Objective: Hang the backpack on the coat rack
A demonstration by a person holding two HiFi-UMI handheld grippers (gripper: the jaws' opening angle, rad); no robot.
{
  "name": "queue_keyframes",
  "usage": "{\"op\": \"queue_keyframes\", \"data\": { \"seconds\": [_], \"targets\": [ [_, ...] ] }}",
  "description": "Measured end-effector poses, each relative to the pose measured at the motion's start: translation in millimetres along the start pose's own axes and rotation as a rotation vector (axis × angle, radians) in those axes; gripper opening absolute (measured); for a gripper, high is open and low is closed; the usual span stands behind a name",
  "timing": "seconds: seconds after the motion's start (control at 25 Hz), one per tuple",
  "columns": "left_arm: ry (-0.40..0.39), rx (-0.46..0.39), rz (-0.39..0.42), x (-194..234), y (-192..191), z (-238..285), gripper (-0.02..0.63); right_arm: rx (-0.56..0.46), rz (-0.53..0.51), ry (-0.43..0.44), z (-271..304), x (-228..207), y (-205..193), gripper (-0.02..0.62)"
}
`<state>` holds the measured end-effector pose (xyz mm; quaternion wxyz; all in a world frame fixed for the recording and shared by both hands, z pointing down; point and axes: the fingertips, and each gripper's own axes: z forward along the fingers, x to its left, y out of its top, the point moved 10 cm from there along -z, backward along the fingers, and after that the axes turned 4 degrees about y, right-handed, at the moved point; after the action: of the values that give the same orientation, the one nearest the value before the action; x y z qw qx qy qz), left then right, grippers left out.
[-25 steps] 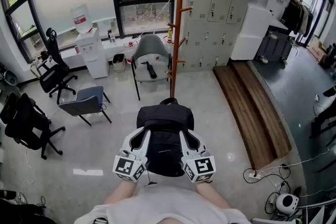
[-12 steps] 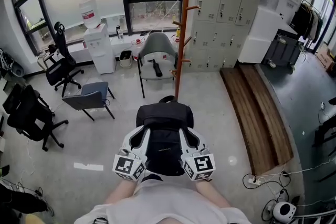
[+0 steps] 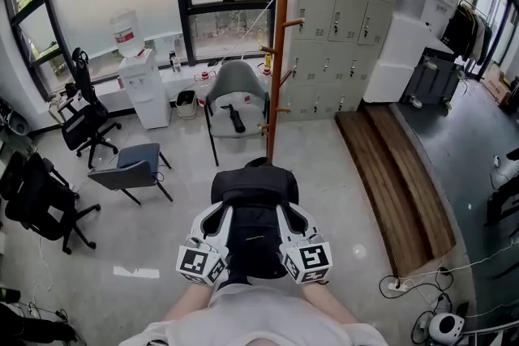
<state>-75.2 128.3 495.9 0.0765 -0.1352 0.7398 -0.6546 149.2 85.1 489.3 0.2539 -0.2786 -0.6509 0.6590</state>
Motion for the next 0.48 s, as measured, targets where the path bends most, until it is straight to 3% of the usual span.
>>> {"op": "queue_keyframes", "data": {
  "seconds": [0.48],
  "targets": [
    [-0.119,0.019,-0.007,126,0,130,0.051,-0.005,0.0,-0.123,150,-35,9,0.032]
  ]
}}
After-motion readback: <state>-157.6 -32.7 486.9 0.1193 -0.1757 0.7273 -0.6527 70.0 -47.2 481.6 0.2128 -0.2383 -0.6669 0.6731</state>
